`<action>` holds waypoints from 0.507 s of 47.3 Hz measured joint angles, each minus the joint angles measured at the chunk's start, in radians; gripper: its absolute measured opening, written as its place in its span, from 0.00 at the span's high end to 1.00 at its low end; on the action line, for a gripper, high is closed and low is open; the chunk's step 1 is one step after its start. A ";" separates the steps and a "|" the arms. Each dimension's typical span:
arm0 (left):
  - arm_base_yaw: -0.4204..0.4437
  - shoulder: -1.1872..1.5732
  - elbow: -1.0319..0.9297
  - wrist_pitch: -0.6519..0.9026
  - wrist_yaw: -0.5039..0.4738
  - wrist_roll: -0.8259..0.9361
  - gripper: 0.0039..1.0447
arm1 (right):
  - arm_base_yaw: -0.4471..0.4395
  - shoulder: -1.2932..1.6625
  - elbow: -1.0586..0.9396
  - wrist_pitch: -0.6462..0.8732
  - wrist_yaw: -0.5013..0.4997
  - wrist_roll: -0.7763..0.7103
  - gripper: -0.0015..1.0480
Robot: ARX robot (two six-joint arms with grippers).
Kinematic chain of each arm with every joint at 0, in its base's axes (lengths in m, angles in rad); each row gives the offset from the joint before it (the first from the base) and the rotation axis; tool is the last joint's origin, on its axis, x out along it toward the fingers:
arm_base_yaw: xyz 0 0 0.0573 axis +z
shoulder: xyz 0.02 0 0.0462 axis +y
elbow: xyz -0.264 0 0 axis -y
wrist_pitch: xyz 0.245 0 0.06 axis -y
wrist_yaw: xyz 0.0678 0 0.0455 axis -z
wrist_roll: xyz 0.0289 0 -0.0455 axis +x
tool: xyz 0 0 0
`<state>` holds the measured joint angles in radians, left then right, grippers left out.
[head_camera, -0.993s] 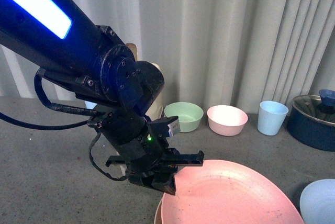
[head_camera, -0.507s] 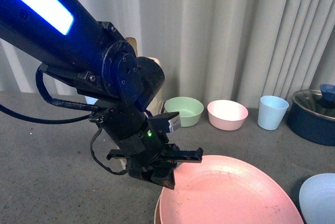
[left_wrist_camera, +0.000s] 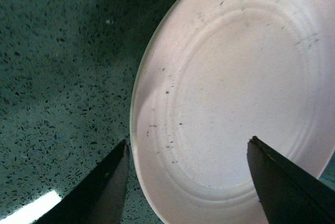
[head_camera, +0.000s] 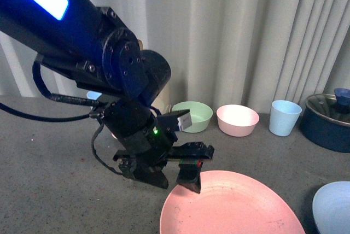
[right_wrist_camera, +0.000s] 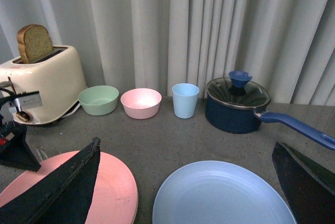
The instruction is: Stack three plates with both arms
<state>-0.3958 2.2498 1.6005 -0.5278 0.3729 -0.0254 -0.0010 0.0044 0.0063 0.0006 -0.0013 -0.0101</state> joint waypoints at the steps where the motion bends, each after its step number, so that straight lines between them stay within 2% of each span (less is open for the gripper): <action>1: 0.000 -0.004 0.001 0.000 0.001 0.000 0.31 | 0.000 0.000 0.000 0.000 0.000 0.000 0.07; 9: -0.006 -0.145 -0.023 0.053 -0.020 0.055 0.05 | 0.000 0.000 0.000 0.000 0.000 0.000 0.07; 24: -0.031 -0.647 -0.407 0.284 -0.095 0.241 0.06 | 0.000 0.000 0.000 0.000 0.000 0.000 0.07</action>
<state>-0.4267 1.6032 1.1934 -0.2436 0.2779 0.2153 -0.0010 0.0044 0.0063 0.0006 -0.0013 -0.0101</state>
